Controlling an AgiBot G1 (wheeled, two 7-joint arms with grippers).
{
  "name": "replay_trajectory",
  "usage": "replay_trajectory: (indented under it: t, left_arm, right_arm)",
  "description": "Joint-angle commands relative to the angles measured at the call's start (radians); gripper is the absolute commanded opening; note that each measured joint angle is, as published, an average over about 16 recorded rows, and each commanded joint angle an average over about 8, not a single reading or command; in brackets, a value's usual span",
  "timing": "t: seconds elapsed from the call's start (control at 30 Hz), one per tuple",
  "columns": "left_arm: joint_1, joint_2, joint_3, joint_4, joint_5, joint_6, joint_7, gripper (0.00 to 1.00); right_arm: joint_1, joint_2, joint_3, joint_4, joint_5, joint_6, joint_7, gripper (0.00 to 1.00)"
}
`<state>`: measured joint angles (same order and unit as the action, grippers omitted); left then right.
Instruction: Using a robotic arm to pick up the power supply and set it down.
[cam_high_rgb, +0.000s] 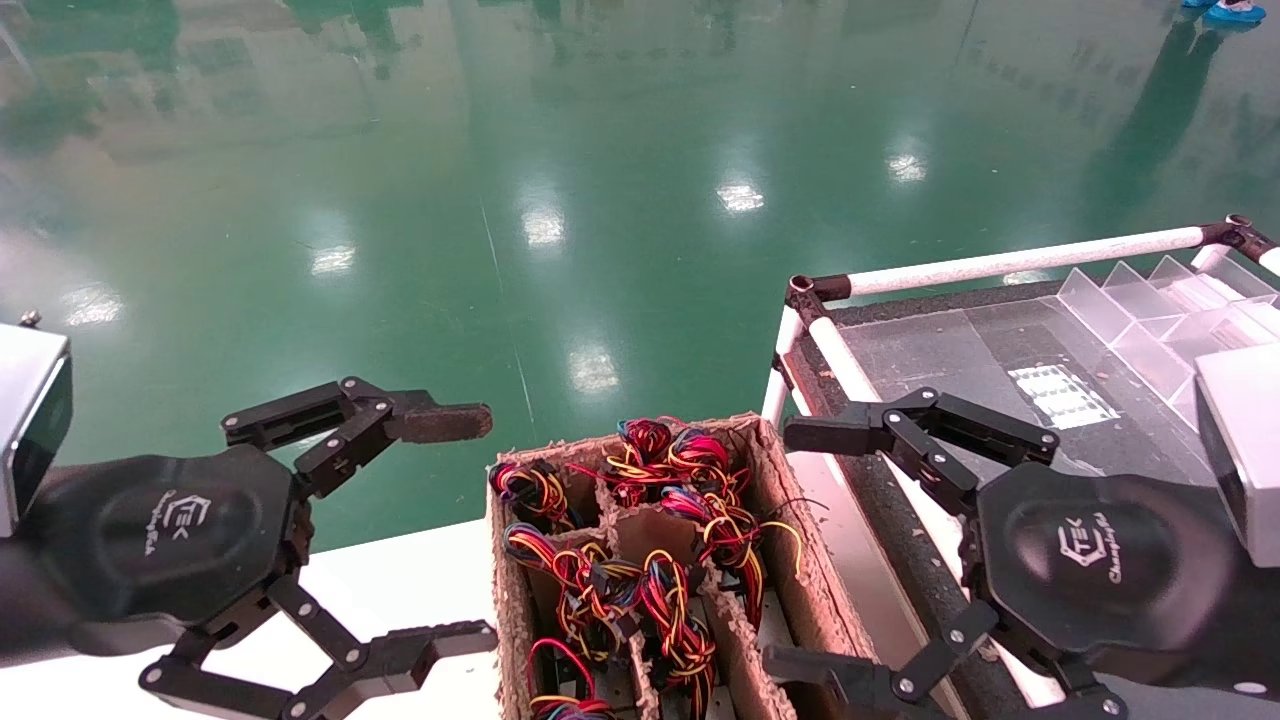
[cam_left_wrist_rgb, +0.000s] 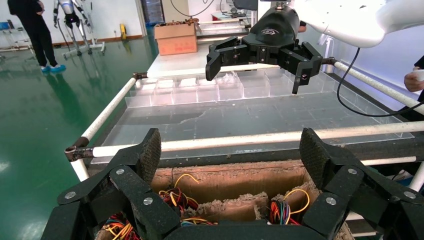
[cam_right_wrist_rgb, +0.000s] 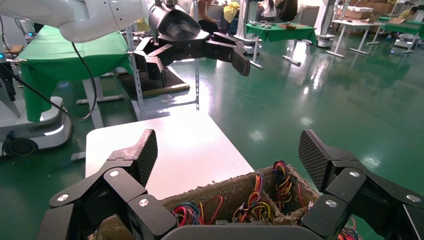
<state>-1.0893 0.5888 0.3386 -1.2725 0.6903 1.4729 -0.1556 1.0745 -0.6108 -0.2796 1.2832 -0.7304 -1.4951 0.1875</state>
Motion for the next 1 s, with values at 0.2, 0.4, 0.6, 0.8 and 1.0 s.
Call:
replay_trajectory:
  t: [0.2,0.4,0.6,0.8,1.0]
  left_arm:
    - [0.000,0.000,0.000,0.000,0.000,0.000,0.000,1.00]
    - [0.000,0.000,0.000,0.000,0.000,0.000,0.000,0.81]
    - [0.000,0.000,0.000,0.000,0.000,0.000,0.000,0.06]
    - [0.000,0.000,0.000,0.000,0.000,0.000,0.000,0.00]
    - [0.000,0.000,0.000,0.000,0.000,0.000,0.000,0.00]
  right_arm:
    - [0.000,0.000,0.000,0.000,0.000,0.000,0.000,1.00]
    - [0.000,0.000,0.000,0.000,0.000,0.000,0.000,1.00]
    - [0.000,0.000,0.000,0.000,0.000,0.000,0.000,1.00]
    - [0.000,0.000,0.000,0.000,0.000,0.000,0.000,1.00]
    - [0.000,0.000,0.000,0.000,0.000,0.000,0.000,1.00]
